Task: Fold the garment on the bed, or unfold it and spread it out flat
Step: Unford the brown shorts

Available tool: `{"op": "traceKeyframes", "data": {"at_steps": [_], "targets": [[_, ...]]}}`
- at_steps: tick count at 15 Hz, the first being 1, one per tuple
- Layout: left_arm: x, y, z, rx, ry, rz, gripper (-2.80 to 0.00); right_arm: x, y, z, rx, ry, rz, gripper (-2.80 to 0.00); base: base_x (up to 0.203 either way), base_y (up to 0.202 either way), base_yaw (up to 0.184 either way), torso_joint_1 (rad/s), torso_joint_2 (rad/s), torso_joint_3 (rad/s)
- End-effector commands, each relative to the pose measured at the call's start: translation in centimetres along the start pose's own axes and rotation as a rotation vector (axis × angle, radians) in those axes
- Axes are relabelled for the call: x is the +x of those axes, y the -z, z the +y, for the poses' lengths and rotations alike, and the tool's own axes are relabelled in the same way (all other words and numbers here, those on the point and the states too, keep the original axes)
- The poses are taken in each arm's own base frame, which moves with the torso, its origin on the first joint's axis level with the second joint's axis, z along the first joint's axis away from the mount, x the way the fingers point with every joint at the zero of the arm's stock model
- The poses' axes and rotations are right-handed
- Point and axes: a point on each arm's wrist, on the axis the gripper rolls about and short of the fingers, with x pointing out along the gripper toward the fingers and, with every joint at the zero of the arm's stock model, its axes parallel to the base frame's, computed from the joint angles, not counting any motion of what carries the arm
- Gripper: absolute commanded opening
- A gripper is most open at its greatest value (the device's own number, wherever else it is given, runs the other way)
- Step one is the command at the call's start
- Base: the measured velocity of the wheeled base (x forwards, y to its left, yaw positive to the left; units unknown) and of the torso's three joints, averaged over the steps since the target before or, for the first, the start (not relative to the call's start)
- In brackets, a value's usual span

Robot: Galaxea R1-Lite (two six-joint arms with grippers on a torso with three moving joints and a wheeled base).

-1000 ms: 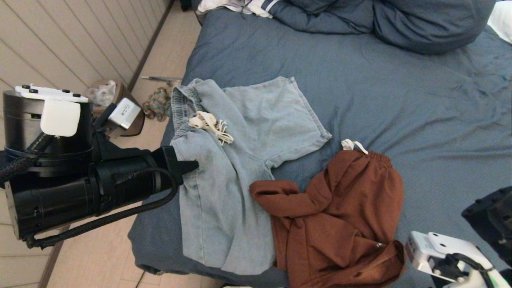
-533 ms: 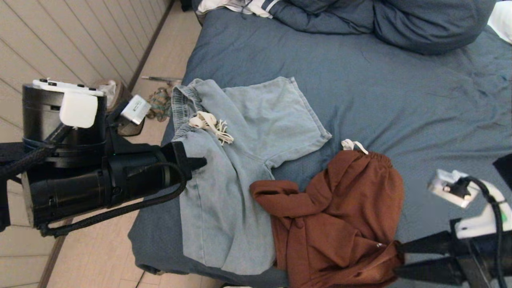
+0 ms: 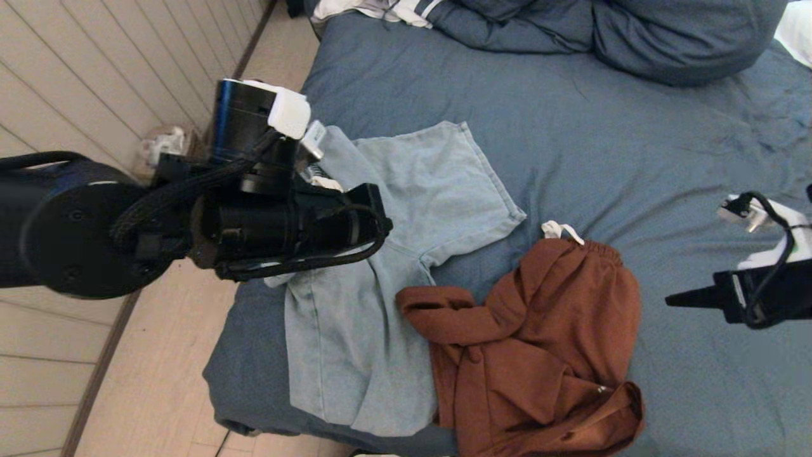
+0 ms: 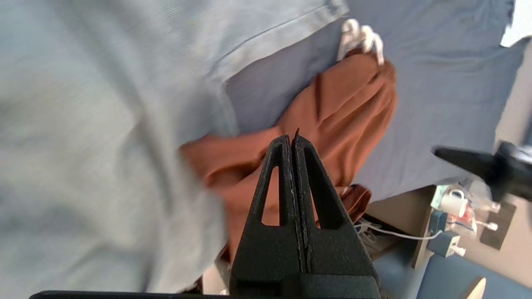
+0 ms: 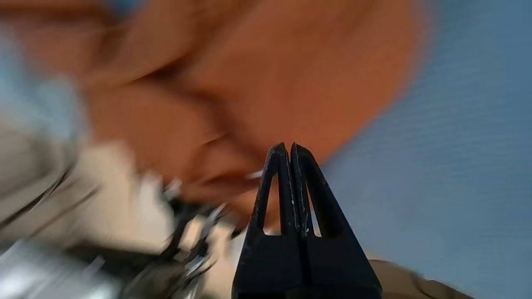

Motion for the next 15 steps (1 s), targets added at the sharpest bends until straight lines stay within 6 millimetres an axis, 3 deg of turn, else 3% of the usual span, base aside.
{"op": "traceKeyframes", "data": {"at_steps": [1, 4, 5, 7, 12, 15], "targets": [[3.6, 0.8, -0.7, 0.014, 0.002, 0.046, -2.8, 2.7, 0.0, -2.5, 0.054, 0.129, 0.05, -2.8, 0.0, 0.0, 0.0, 0.0, 0.0, 0.0], [5.9, 2.7, -1.8, 0.036, 0.017, 0.104, -2.8, 4.3, 0.4, -3.4, 0.064, 0.176, 0.034, -2.8, 0.0, 0.0, 0.0, 0.0, 0.0, 0.0], [6.4, 3.2, -1.9, 0.041, 0.02, 0.118, -2.8, 4.5, 0.4, -3.6, 0.065, 0.187, 0.002, 0.0, 0.0, 0.0, 0.0, 0.0, 0.0, 0.0], [6.8, 3.7, -2.1, 0.045, 0.024, 0.129, -2.8, 5.2, 0.5, -4.0, 0.047, 0.204, -0.06, 0.0, 0.0, 0.0, 0.0, 0.0, 0.0, 0.0], [6.8, 3.6, -2.2, 0.049, 0.027, 0.122, -2.8, 9.1, 0.9, -4.7, 0.082, 0.164, -0.008, 0.0, 0.0, 0.0, 0.0, 0.0, 0.0, 0.0], [7.1, 4.1, -2.5, 0.061, 0.035, 0.137, -2.8, 10.5, -0.7, -3.6, 0.115, 0.122, -0.039, 0.0, 0.0, 0.0, 0.0, 0.0, 0.0, 0.0]]}}
